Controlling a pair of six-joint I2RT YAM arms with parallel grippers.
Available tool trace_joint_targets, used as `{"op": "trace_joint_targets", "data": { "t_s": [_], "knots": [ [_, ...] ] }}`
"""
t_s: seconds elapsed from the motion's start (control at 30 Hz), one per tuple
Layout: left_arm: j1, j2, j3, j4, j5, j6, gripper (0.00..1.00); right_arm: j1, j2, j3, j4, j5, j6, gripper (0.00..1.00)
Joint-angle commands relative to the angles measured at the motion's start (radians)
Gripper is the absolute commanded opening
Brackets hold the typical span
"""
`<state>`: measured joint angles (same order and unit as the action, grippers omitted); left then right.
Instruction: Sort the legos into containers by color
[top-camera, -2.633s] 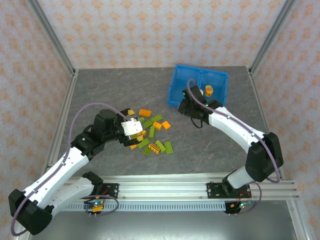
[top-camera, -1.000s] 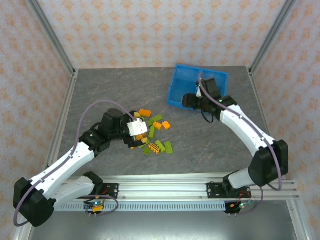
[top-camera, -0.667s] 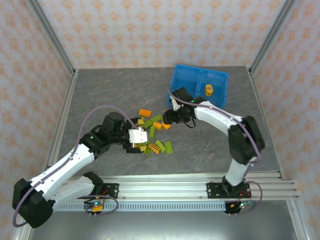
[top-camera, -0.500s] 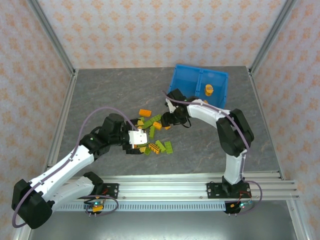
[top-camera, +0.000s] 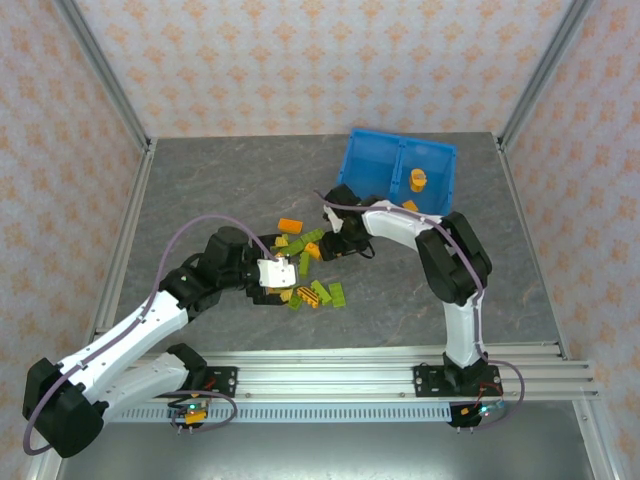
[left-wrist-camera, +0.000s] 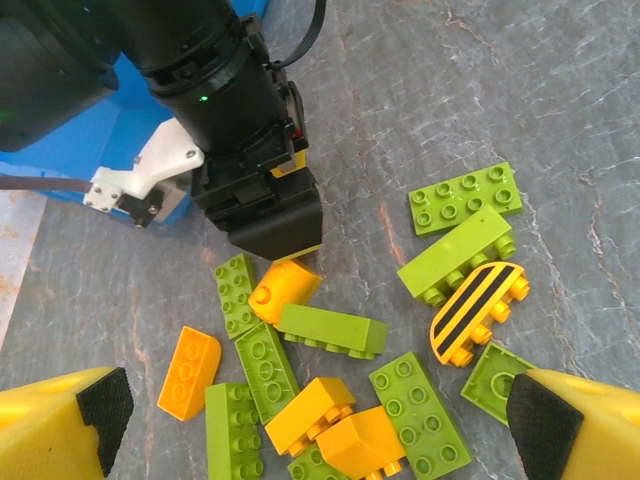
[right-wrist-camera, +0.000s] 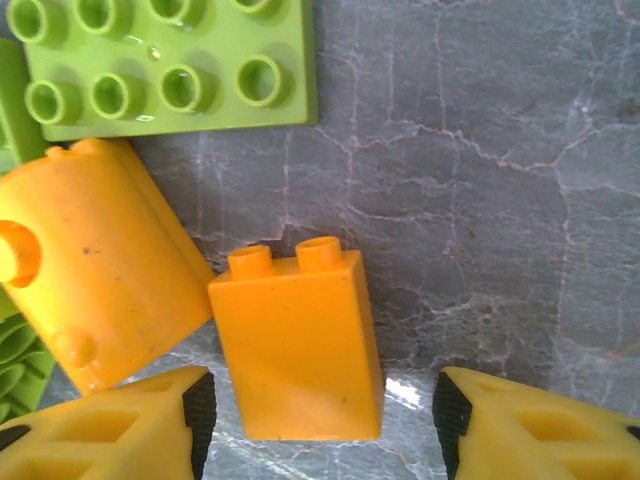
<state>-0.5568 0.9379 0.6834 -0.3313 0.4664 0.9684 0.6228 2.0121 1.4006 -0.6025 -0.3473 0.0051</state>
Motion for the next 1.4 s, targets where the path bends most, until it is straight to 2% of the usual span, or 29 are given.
{"op": "trace_joint_targets", "data": {
  "t_s": [0.0, 0.1, 0.27, 0.43, 0.7, 0.83, 0.97, 1.13, 1.27, 1.37],
  "knots": [
    [-0.009, -0.015, -0.013, 0.034, -0.023, 0.005, 1.0, 0.02, 0.041, 0.007, 0.008, 0.131, -0.01, 0.59],
    [-0.01, -0.011, -0.009, 0.031, -0.017, 0.005, 1.0, 0.022, 0.06, -0.008, 0.05, 0.189, 0.006, 0.51],
    [-0.015, -0.014, -0.012, 0.026, -0.019, 0.011, 1.0, 0.038, 0.091, -0.011, 0.071, 0.21, 0.02, 0.41],
    [-0.02, -0.014, -0.008, 0.019, -0.015, 0.018, 1.0, 0.043, 0.069, -0.03, 0.087, 0.198, 0.038, 0.36],
    [-0.025, -0.033, -0.011, 0.029, -0.012, 0.006, 1.0, 0.038, -0.097, -0.093, 0.157, 0.195, 0.095, 0.33],
    [-0.025, -0.041, -0.008, 0.086, -0.013, -0.105, 1.0, 0.016, -0.208, -0.135, 0.19, 0.2, 0.144, 0.31],
    [-0.025, -0.017, 0.027, 0.125, -0.055, -0.254, 1.0, -0.042, -0.338, -0.186, 0.224, 0.212, 0.212, 0.31],
    [-0.025, 0.034, 0.091, 0.123, -0.155, -0.411, 1.0, -0.174, -0.467, -0.215, 0.231, 0.251, 0.309, 0.32],
    [-0.025, 0.071, 0.141, 0.076, -0.19, -0.441, 1.0, -0.311, -0.477, -0.184, 0.194, 0.3, 0.365, 0.32],
    [-0.025, 0.069, 0.136, 0.079, -0.181, -0.44, 1.0, -0.397, -0.423, -0.14, 0.179, 0.276, 0.377, 0.32]
  ]
}}
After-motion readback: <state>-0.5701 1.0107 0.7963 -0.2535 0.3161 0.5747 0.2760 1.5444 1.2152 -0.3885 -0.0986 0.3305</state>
